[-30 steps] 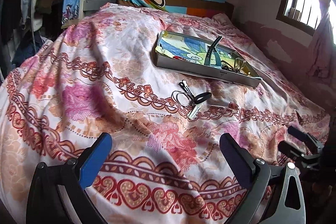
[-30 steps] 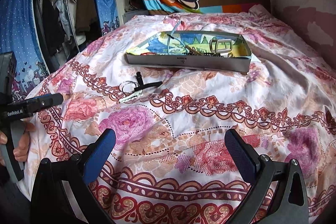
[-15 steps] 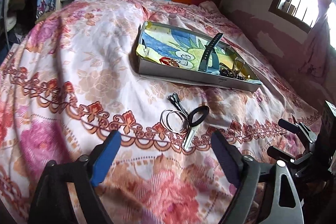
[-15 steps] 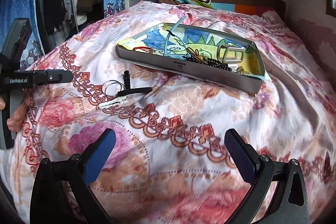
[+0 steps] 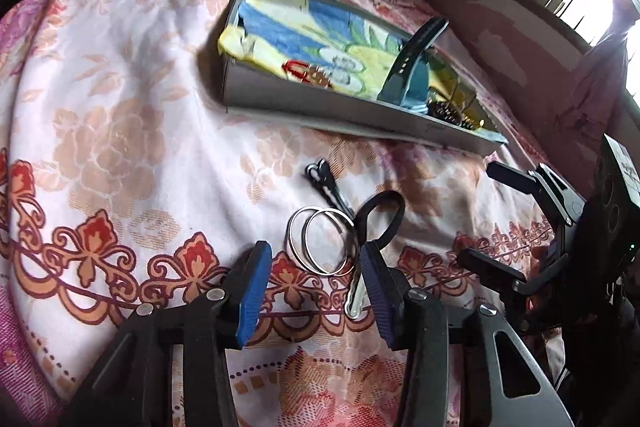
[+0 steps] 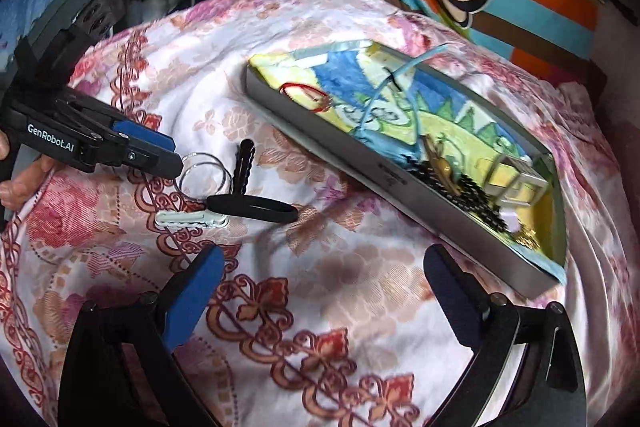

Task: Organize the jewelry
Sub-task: 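Move both tools down to the silver rings and black hair pin, then grasp the silver rings with the left tool while the right tool grasps the black hair pin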

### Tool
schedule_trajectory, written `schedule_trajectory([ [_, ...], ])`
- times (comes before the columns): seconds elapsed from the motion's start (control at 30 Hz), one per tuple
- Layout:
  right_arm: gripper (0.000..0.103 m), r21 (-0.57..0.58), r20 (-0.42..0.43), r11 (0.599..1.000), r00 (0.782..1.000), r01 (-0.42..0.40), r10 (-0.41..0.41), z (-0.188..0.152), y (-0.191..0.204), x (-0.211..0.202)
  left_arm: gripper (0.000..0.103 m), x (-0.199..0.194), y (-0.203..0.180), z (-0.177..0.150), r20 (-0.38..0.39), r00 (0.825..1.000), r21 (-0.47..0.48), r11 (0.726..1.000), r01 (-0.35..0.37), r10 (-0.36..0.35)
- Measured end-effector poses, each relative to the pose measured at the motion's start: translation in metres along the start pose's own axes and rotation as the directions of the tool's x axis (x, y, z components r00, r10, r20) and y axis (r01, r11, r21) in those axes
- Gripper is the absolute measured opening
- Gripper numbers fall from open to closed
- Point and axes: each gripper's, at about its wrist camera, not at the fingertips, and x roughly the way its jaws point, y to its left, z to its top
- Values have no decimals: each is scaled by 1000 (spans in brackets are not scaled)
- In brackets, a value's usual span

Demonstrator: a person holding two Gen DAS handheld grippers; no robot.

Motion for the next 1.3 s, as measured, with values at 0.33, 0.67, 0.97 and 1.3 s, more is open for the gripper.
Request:
schedule_trajectory([
  [0.33, 82, -49, -65, 998, 997, -35, 31, 7, 7, 35, 40, 17, 4, 4, -44, 998, -17, 999, -39, 39],
  [0.67, 61, -166, -63, 983, 996, -73, 63, 21, 20, 48, 15, 26, 6, 10, -37, 996, -15, 996, -85, 84],
  [0.97, 14, -107, -17, 991, 996, -84, 83, 10, 27, 44, 5, 22, 8, 5, -17, 996, -19, 996, -83, 83],
  [1.3, 5, -67, 15, 994, 996, -85, 86, 8, 21, 44, 5, 21, 4, 3, -8, 996, -5, 996, -92, 91],
])
